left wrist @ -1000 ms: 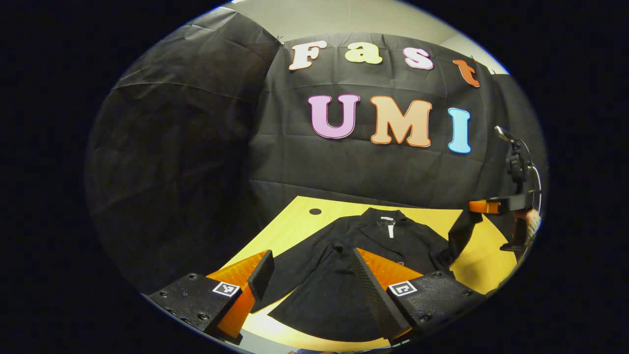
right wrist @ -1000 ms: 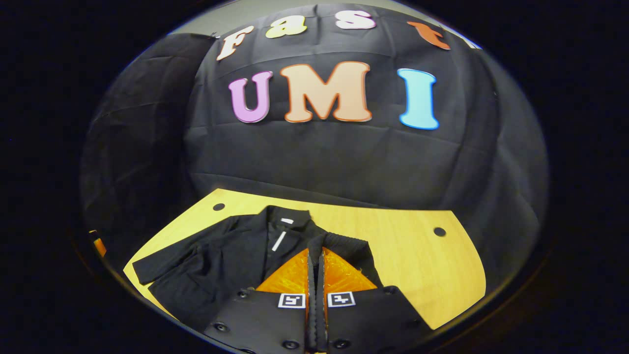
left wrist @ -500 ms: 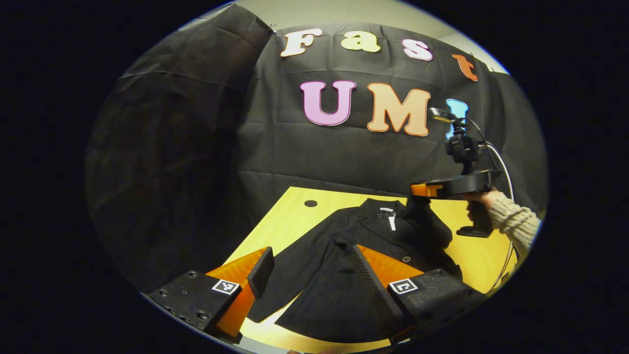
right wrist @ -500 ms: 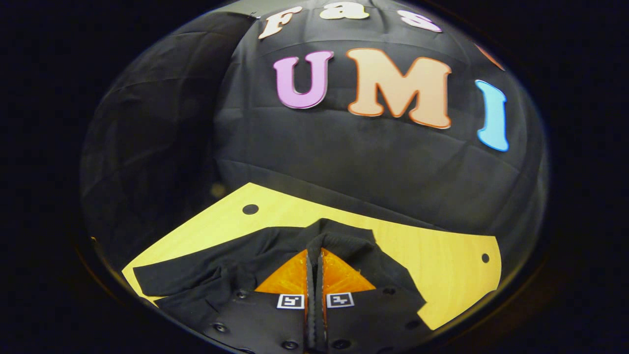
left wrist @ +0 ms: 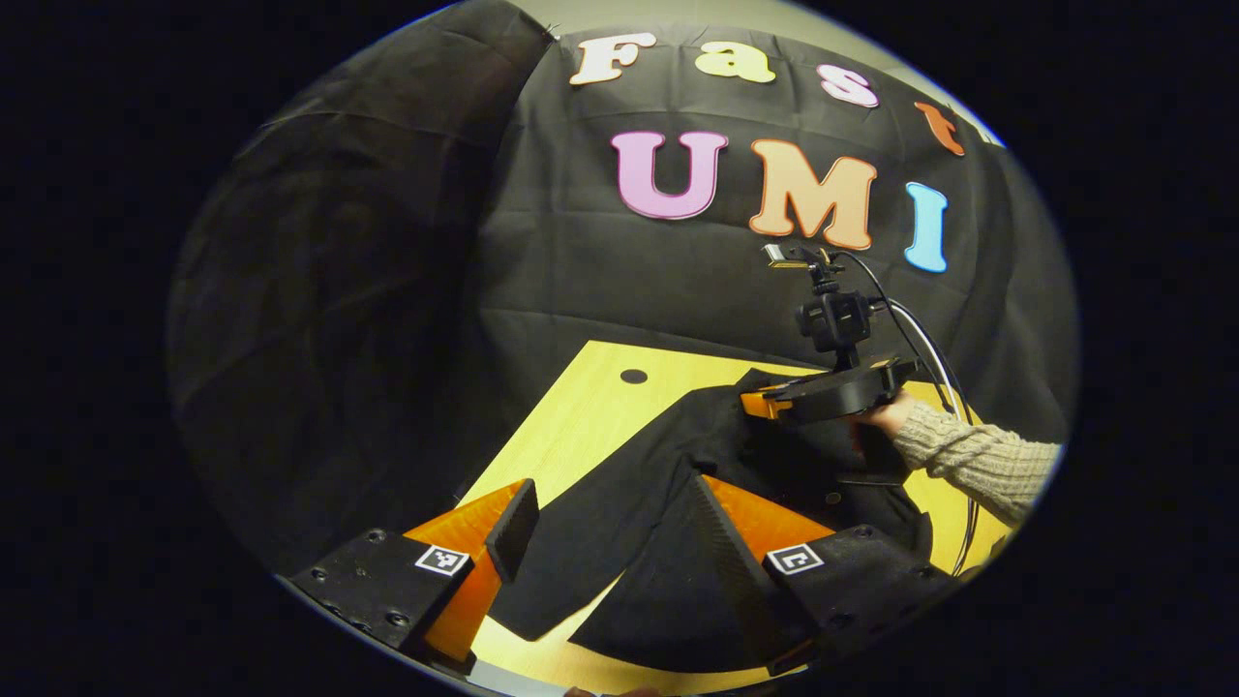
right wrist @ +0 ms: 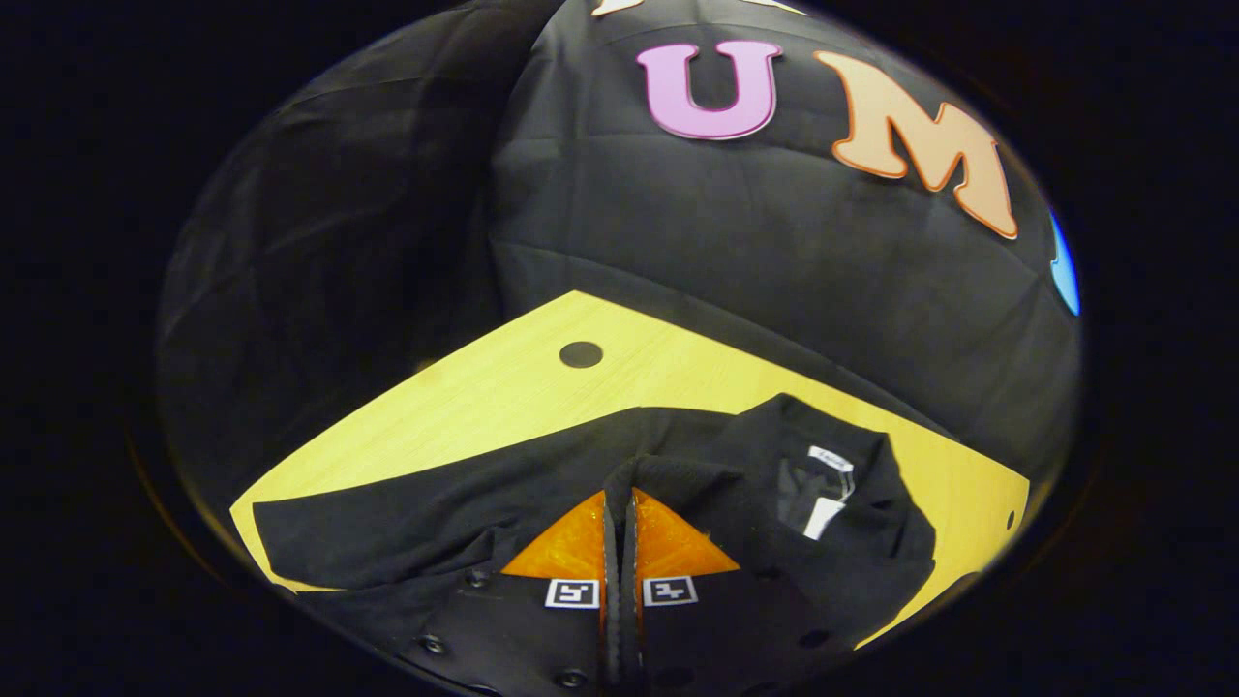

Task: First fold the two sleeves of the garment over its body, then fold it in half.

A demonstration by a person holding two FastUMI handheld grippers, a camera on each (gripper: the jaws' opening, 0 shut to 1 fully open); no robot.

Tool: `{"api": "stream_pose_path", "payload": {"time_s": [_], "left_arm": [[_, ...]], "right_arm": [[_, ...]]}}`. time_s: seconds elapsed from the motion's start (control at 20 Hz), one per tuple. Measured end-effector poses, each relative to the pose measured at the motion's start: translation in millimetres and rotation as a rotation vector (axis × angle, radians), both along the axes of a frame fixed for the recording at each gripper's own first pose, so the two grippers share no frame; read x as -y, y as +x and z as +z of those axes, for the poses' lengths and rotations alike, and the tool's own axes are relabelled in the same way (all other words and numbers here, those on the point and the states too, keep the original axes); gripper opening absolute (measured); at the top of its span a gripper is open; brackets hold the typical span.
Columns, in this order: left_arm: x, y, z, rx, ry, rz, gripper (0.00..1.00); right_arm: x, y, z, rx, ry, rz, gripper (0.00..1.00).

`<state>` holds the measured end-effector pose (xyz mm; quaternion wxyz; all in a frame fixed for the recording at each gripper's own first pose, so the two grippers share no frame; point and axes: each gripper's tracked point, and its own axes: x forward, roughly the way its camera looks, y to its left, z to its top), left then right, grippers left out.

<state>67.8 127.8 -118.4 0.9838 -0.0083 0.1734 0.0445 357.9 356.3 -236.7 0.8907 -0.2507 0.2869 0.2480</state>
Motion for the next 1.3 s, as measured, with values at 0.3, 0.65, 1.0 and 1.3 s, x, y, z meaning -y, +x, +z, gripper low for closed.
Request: {"api": "stream_pose_path", "payload": {"time_s": [0.3,0.65,1.0,1.3], "left_arm": [[-16.5,-5.5,-23.2,-0.052,-0.036,0.028,0.95],[-22.8,-9.3,-30.1,-0.072,-0.067,0.051,0.95],[-35.1,-16.9,-42.0,-0.102,-0.096,0.100,0.96],[-59.7,-21.6,-59.9,-0.150,-0.046,0.133,0.96]], "right_arm": [[-25.0,8.1,-38.7,-0.062,0.021,0.002,0.11],[-34.0,5.9,-46.3,-0.157,0.112,-0.026,0.74],[-29.0,-3.8,1.8,-0.113,0.180,-0.023,0.95],[-1.2,-25.2,75.9,-0.005,0.248,-0.023,0.99]]}}
